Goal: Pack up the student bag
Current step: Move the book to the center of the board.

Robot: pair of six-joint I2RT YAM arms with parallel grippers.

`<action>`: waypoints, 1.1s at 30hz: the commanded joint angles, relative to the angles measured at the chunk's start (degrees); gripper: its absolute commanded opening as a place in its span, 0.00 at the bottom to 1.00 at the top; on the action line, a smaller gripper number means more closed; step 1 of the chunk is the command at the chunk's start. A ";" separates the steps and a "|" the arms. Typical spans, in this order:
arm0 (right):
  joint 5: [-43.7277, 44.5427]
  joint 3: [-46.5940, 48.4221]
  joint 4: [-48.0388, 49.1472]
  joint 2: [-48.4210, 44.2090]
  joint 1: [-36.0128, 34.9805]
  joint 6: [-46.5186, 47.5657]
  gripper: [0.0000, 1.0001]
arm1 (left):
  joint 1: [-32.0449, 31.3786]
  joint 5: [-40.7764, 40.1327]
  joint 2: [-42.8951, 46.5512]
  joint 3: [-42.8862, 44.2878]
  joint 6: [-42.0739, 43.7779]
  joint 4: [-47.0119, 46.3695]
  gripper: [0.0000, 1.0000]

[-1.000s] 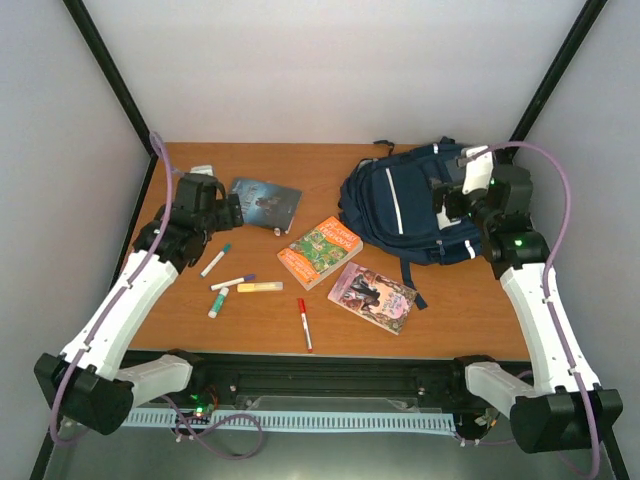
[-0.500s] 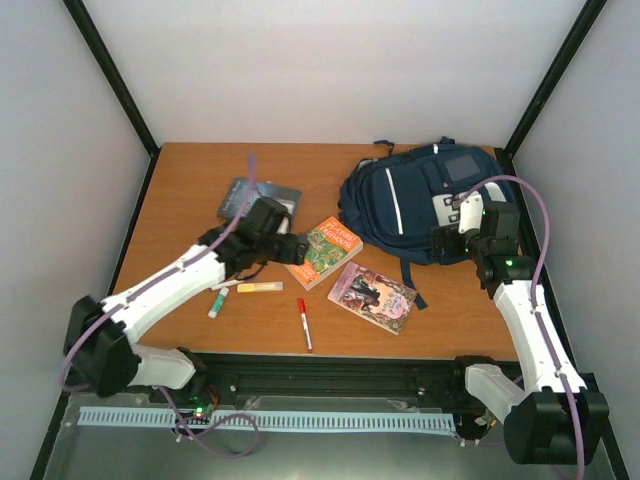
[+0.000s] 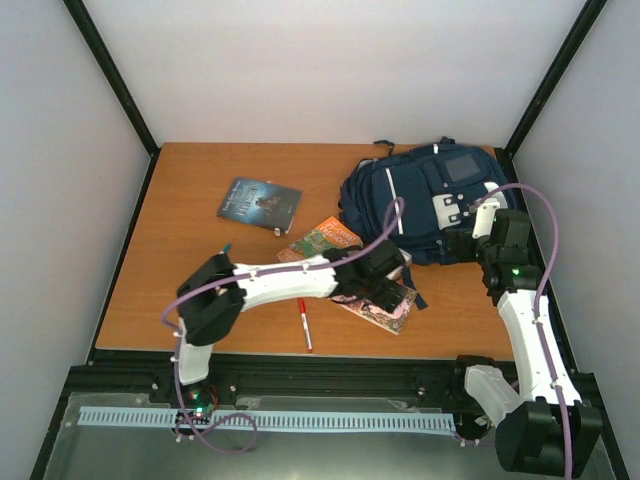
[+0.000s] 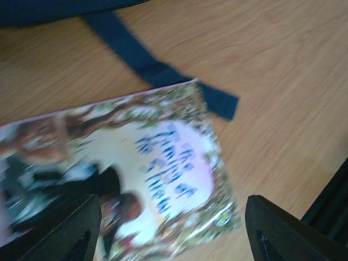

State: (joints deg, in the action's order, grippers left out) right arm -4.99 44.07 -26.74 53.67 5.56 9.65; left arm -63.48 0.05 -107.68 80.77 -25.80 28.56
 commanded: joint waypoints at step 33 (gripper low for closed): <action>0.18 -1.06 2.03 -1.60 1.24 0.70 1.00 | -4.94 -10.04 -19.73 12.77 5.54 9.59 0.81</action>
State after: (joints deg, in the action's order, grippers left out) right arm -3.86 43.11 -25.50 51.40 6.37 9.82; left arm -68.05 -10.92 -130.63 100.16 -19.68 33.80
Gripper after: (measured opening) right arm 1.000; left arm 0.813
